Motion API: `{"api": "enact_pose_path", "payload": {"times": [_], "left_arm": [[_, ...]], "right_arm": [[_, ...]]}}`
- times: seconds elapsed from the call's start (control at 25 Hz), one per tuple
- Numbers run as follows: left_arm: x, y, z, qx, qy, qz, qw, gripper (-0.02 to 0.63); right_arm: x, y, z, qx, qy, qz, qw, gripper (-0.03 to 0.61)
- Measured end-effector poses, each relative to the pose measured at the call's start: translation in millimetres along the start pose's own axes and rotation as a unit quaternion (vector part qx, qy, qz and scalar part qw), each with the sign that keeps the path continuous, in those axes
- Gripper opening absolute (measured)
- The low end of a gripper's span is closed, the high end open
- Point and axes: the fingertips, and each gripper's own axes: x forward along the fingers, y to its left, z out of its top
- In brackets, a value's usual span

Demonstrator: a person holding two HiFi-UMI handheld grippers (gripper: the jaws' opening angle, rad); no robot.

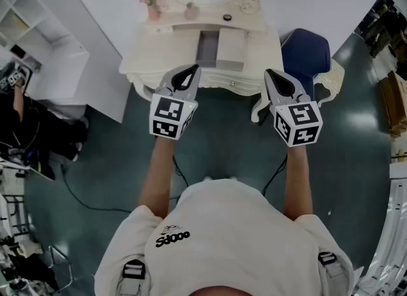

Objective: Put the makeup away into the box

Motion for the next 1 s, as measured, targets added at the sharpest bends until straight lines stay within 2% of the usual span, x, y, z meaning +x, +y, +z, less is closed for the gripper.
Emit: {"api": "enact_pose_path", "payload": {"times": [0.32,0.56,0.72,0.88,1.0], "left_arm": [[2.1,20.8,-7.0,0.001,-0.001,-0.013,0.9999,0.017],[5.3,29.0,-18.3,0.002,-0.002,-0.038,0.9993,0.017],[11.0,32.1,-22.2,0.000,-0.006,-0.051,0.9987,0.017],[30.2,38.9,-24.1,0.012,-0.008,-0.059,0.9982,0.017],[54.2,44.3,-30.3,0.007,0.002,-0.062,0.9981,0.017]], "right_arm": [[12.7,8.9,6.2,-0.009,-0.007,-0.015,1.000,0.002],[20.9,15.9,1.3,-0.004,-0.004,-0.038,0.999,0.002],[34.5,16.5,-2.3,-0.009,0.006,-0.037,0.999,0.002],[57.0,5.4,0.4,-0.012,-0.003,-0.035,0.999,0.002],[79.4,-12.6,-4.8,0.006,-0.008,-0.027,1.000,0.002]]}}
